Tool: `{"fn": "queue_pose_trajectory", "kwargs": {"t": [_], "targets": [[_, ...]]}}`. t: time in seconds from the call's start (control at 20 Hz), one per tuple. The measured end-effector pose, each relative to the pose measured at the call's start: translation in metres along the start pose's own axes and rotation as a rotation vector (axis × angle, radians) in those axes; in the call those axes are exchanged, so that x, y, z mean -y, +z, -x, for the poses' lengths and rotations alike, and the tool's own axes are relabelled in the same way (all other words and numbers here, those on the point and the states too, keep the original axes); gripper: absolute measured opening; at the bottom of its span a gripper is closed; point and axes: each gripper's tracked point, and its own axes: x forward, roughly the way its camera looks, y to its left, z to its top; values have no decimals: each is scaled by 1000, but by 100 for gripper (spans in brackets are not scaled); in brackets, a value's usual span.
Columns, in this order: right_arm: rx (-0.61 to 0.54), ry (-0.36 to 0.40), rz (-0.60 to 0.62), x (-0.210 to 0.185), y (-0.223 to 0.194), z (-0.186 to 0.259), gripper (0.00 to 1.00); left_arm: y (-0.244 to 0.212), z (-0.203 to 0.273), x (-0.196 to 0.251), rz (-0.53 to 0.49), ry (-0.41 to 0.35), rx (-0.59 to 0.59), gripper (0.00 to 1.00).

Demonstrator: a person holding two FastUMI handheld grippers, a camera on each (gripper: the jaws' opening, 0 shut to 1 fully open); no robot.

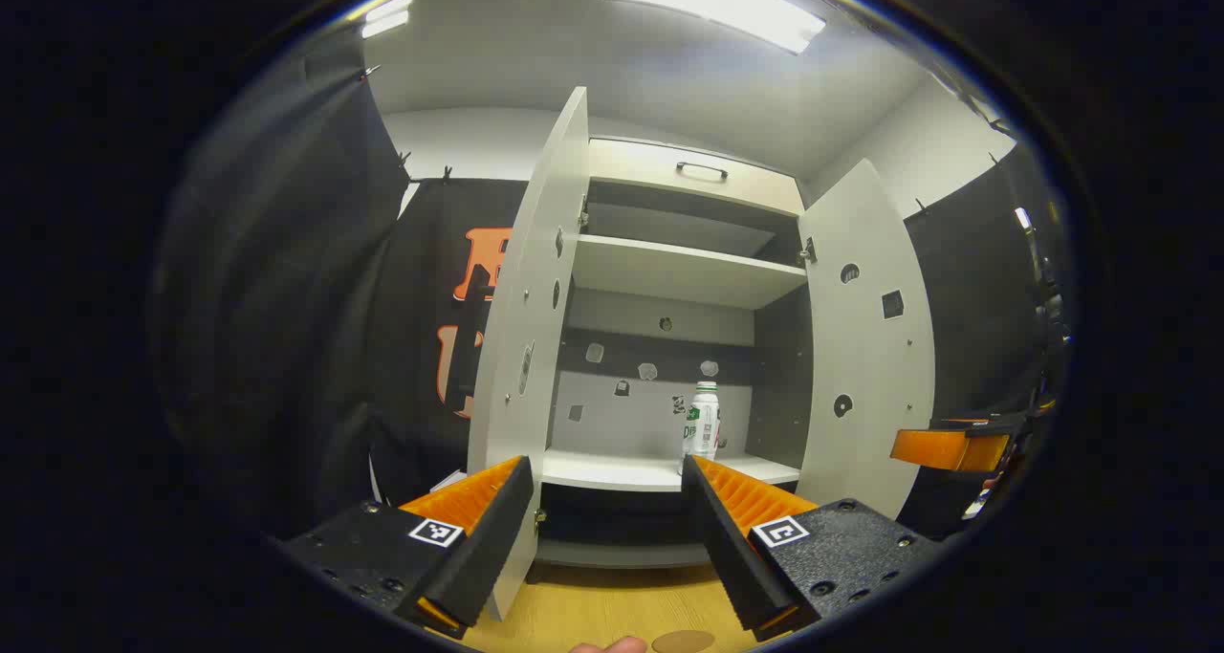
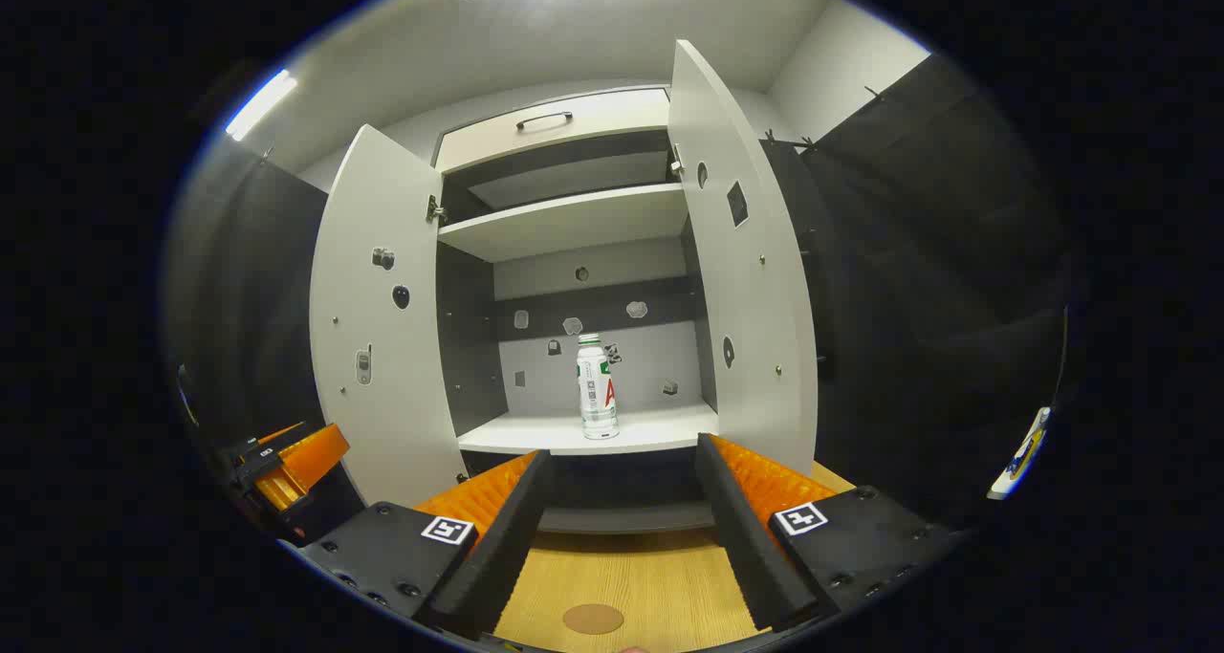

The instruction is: Grasp the bottle in the cabinet with the left hand and place it on the coaster, then close the right door with the right hand and the left door with the left hand.

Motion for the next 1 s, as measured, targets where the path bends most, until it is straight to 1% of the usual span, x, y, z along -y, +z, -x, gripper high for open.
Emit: {"fn": "queue_pose_trajectory", "kwargs": {"t": [0.05,0.1,0.15,0.3,0.35,0.4,0.45,1.0], "targets": [[0,0,0,-1,0,1,98,0,0,-1,1,0,-1,95],[-2,0,1,-1,-1,2,89,-1,1,-1,2,1,-3,95],[-4,0,2,-1,-2,1,98,-2,1,-1,2,1,-5,95],[-8,2,1,-1,-3,2,98,-1,2,-2,1,3,-4,95],[-9,2,0,-1,-3,3,89,-1,3,-1,1,3,-3,95],[-10,2,-1,-1,-3,4,98,0,4,-1,1,3,-3,95],[-9,1,-1,-1,-3,4,89,0,4,-2,2,2,-3,95],[-7,-13,-7,6,-4,10,89,1,7,2,6,-6,-1,95]]}}
